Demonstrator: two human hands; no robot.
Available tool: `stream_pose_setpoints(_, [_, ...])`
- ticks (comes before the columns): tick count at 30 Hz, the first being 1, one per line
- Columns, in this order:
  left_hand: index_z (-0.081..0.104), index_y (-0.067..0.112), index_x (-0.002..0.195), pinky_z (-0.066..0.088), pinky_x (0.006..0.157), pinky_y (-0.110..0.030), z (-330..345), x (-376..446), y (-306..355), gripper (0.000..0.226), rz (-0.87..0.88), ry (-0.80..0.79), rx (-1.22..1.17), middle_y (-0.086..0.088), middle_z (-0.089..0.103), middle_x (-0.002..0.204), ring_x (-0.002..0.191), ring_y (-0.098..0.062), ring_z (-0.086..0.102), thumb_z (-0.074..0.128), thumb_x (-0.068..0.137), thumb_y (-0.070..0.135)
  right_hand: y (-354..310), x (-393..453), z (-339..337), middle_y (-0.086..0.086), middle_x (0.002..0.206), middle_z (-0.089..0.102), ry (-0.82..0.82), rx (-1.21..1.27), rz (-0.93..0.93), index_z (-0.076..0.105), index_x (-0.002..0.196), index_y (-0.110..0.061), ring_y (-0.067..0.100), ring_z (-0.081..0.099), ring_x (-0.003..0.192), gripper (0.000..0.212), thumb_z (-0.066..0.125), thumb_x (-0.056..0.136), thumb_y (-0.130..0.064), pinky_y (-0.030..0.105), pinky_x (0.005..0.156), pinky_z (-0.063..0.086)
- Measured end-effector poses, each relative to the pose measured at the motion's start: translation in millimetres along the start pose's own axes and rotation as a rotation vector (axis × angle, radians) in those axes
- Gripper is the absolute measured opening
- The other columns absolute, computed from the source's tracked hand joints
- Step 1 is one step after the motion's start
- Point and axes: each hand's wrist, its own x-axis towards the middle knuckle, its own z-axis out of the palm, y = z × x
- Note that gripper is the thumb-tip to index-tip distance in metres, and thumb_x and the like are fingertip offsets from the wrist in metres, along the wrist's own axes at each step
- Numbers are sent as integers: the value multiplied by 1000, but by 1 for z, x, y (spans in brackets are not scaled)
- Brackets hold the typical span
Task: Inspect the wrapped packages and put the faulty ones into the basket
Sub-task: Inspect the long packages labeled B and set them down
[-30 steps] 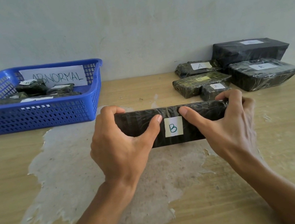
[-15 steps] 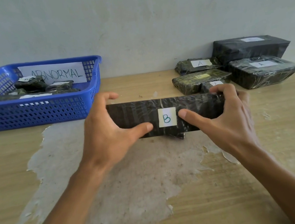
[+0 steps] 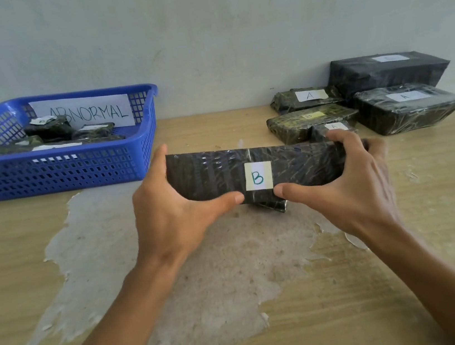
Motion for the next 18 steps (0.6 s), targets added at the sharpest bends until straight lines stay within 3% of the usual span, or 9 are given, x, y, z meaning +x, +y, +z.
stream_pose_setpoints(2, [19,14,159,26,110,-18,2,-4,3,147,1,-34,68,5,41,156,140,-3,35,97,40,52,0,0,-1,1,134,35,1,-3,-11,38,148,-34,16,45,105,121,84,43,-71,29,84,37])
stream_pose_setpoints(5, [12,14,160,27,117,-33,6,-7,6,150,-12,-12,131,-2,30,163,150,-15,27,95,42,56,-2,-2,-1,4,137,33,-19,-35,-23,32,151,-35,24,49,116,127,79,41,-78,31,86,39])
stream_pose_setpoints(11, [14,12,159,24,113,-23,7,-9,10,145,16,-5,151,-2,35,159,146,-15,32,96,46,51,0,-3,5,5,139,32,-21,-77,0,30,150,-34,29,50,122,132,77,37,-83,33,85,42])
stream_pose_setpoints(12, [18,11,159,27,113,-18,5,-7,9,142,29,-16,129,1,43,154,141,-11,39,96,47,48,1,-3,4,5,139,32,-21,-68,11,31,150,-34,29,50,122,132,77,36,-83,33,85,42])
stream_pose_setpoints(14, [29,12,156,39,100,-6,-2,-1,7,129,35,-47,46,14,59,129,110,5,57,97,51,39,2,-1,3,5,139,33,-18,-52,22,32,150,-34,28,50,122,131,77,36,-82,32,85,42])
stream_pose_setpoints(16, [34,19,156,55,80,-16,-10,6,4,117,7,-104,-73,15,71,108,83,6,66,96,56,26,3,0,0,5,139,34,-15,-36,27,33,150,-34,27,48,122,130,78,38,-80,32,86,40])
stream_pose_setpoints(18, [38,25,154,52,59,-15,-17,10,4,108,-27,-168,-195,7,79,90,64,0,68,93,62,11,1,1,-2,4,139,34,-17,-19,31,33,150,-34,25,48,121,129,80,38,-78,31,86,38])
